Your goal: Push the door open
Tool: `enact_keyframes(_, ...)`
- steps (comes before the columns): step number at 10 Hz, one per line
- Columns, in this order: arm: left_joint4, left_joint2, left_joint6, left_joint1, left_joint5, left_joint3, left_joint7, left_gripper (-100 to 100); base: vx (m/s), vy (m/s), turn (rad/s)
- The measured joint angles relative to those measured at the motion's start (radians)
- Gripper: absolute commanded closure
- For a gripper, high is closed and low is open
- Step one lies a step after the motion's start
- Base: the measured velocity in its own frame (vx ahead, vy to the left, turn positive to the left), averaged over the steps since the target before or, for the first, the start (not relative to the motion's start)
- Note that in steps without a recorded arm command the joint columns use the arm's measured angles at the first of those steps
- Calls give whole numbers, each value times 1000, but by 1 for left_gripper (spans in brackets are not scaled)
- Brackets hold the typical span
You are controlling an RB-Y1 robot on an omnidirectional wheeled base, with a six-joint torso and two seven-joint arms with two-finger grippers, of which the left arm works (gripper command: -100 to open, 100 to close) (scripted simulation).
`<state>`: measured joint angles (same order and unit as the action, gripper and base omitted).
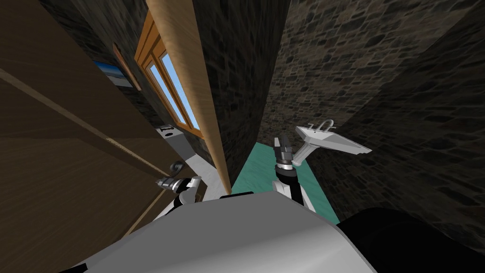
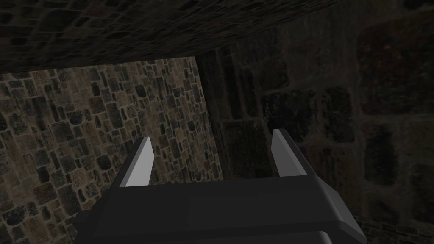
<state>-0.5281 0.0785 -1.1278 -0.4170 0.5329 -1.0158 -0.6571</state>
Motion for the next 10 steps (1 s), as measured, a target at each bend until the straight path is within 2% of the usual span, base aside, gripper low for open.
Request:
enact_keyframes(2,25,13,-21,-8,9,-14,-1,100,-4,25,-25)
enact_keyframes(5,7,8,-15,-4,9,-14,-3,100,2,-6,16)
enact_keyframes(8,-28,-11,1,4,11,-16,-15,100,1,13,4)
enact_keyframes(9,-29,-11,1,5,10,-15,-14,100,0,0,0)
enact_keyframes(10,-7,-2,-8,-3,10,-16,-11,100,-22,55,-156)
